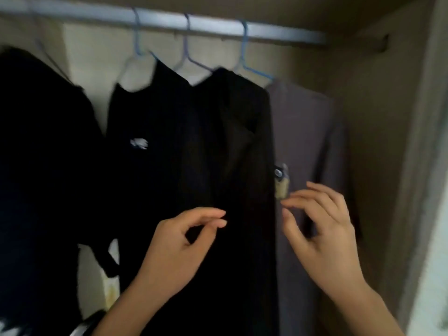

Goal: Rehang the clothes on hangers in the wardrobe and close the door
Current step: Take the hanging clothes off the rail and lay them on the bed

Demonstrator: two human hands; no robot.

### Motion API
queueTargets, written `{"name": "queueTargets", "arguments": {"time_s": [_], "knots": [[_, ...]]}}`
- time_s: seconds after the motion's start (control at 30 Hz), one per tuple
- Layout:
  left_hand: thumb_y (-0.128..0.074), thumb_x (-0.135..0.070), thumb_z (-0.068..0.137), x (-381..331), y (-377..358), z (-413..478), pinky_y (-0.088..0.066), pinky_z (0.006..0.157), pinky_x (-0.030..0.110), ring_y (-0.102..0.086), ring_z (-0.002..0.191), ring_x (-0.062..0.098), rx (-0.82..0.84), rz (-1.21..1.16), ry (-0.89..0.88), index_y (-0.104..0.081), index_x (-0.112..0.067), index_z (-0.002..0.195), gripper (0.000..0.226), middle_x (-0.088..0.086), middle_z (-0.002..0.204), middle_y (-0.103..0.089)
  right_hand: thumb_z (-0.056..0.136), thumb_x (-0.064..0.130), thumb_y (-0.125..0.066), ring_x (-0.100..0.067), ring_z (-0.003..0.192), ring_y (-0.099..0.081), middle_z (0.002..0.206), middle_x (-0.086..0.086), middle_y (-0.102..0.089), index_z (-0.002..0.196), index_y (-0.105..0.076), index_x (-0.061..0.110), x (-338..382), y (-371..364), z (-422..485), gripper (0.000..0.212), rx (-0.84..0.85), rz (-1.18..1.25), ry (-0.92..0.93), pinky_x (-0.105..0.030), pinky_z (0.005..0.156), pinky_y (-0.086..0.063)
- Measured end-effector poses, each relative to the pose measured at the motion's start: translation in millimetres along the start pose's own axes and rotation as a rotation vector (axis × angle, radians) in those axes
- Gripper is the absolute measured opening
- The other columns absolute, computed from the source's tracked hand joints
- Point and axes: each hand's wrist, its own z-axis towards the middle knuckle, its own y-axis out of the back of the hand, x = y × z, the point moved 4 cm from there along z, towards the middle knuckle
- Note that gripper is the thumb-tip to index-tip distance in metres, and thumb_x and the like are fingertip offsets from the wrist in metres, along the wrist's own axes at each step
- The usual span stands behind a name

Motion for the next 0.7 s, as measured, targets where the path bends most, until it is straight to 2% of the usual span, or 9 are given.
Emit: {"name": "queueTargets", "arguments": {"time_s": [0.1,0.2,0.23,0.3,0.33,0.4,0.47,0.57,0.7], "knots": [[-0.061,-0.040,0.074,-2.5,64.1,23.3,-0.049,0.073,0.014,-0.065,0.085,0.011,-0.121,0.138,-0.019,-0.069,-0.044,0.087,0.015,-0.031,0.092,-0.069,0.081,0.032,-0.052,-0.013,0.106,-0.054,0.088,0.013,-0.066,0.087,-0.071,0.019,39.2,-35.9,38.1,0.024,0.040,0.030,0.129,-0.042,0.096,-0.042],[-0.056,-0.040,0.068,-6.9,121.0,53.1,-0.040,0.076,-0.003,-0.063,0.087,-0.010,-0.231,0.279,-0.085,-0.070,-0.039,0.089,0.025,-0.022,0.089,-0.073,0.081,0.033,-0.050,-0.015,0.104,-0.059,0.088,0.008,-0.070,0.089,-0.071,0.019,79.2,-70.5,76.2,0.026,0.077,0.016,0.257,-0.033,0.100,-0.037],[-0.057,-0.035,0.071,-9.9,138.4,64.1,-0.037,0.072,-0.007,-0.062,0.083,-0.009,-0.262,0.349,-0.100,-0.071,-0.032,0.093,0.026,-0.018,0.088,-0.073,0.080,0.033,-0.050,-0.017,0.102,-0.061,0.090,0.006,-0.070,0.090,-0.071,0.019,89.7,-81.3,90.8,0.028,0.081,0.028,0.266,-0.031,0.098,-0.039],[-0.060,-0.024,0.076,-15.6,171.8,87.0,-0.035,0.064,-0.003,-0.060,0.071,0.005,-0.329,0.517,-0.126,-0.071,-0.019,0.100,0.027,-0.004,0.094,-0.071,0.079,0.036,-0.048,-0.022,0.102,-0.062,0.098,0.001,-0.069,0.096,-0.070,0.016,108.3,-100.3,123.1,0.035,0.065,0.024,0.263,-0.032,0.094,-0.045],[-0.059,-0.021,0.078,-19.2,188.2,97.5,-0.034,0.065,-0.001,-0.061,0.074,0.010,-0.366,0.602,-0.140,-0.071,-0.013,0.103,0.029,0.004,0.100,-0.071,0.078,0.037,-0.047,-0.025,0.106,-0.060,0.106,-0.004,-0.068,0.101,-0.069,0.015,116.2,-108.1,140.6,0.040,0.061,0.007,0.255,-0.033,0.095,-0.046],[-0.055,-0.016,0.077,-25.5,218.7,116.7,-0.032,0.077,0.002,-0.062,0.096,0.023,-0.449,0.703,-0.166,-0.070,-0.004,0.103,0.033,0.012,0.110,-0.069,0.082,0.037,-0.049,-0.029,0.120,-0.050,0.125,-0.010,-0.058,0.119,-0.061,0.013,126.0,-122.1,177.1,0.046,0.136,-0.060,0.188,-0.036,0.102,-0.040],[-0.054,-0.009,0.080,-29.3,244.9,133.8,-0.032,0.092,0.014,-0.059,0.109,0.028,-0.511,0.794,-0.159,-0.070,-0.004,0.104,0.029,0.014,0.114,-0.068,0.086,0.034,-0.050,-0.031,0.125,-0.043,0.133,-0.012,-0.052,0.128,-0.051,0.014,127.9,-131.4,211.5,0.047,0.255,-0.145,0.092,-0.037,0.101,-0.038],[-0.052,-0.007,0.083,-28.8,275.2,164.1,-0.036,0.101,0.031,-0.053,0.117,0.035,-0.489,0.972,0.005,-0.064,-0.006,0.114,0.033,0.019,0.122,-0.061,0.087,0.028,-0.049,-0.034,0.113,-0.054,0.121,-0.015,-0.059,0.122,-0.052,0.010,121.0,-144.6,254.7,0.040,0.397,-0.164,-0.057,-0.039,0.087,-0.046],[-0.047,-0.013,0.091,-26.2,292.5,196.1,-0.037,0.101,0.035,-0.046,0.126,0.035,-0.303,1.084,0.430,-0.047,0.003,0.129,0.041,0.023,0.137,-0.047,0.086,0.023,-0.051,-0.036,0.109,-0.055,0.122,-0.019,-0.058,0.119,-0.055,0.004,122.1,-173.8,287.8,0.038,0.520,-0.150,-0.074,-0.038,0.088,-0.048]]}}
